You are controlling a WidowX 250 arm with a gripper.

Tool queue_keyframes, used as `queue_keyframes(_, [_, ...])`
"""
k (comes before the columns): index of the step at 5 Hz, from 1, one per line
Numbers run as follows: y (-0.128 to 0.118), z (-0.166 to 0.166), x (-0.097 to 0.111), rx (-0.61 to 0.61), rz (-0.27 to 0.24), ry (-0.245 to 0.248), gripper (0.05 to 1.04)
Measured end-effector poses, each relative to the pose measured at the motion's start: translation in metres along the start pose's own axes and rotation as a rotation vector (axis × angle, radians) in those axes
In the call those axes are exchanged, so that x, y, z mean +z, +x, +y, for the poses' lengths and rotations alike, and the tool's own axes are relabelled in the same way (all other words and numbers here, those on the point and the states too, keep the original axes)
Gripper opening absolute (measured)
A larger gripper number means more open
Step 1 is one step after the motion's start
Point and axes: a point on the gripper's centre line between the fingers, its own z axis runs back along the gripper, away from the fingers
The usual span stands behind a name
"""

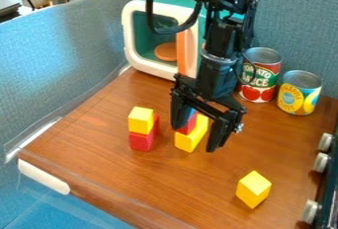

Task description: Place the single yellow cube on top of the other yellow cube on the tower.

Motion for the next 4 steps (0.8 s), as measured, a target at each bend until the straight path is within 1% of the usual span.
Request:
queue_keyframes(1, [0.001, -0.003, -0.007, -0.008, 0.015, -0.013, 0.999])
queue_keyframes(2, [0.011, -0.014, -0.008, -0.132, -0.059, -0.075, 0.999])
queue_keyframes(3, [0.016, -0.034, -0.008, -0.222, -0.090, -0.071, 0.999])
queue_keyframes(4, [0.019, -0.046, -0.007, -0.236, -0.135, -0.075, 0.999])
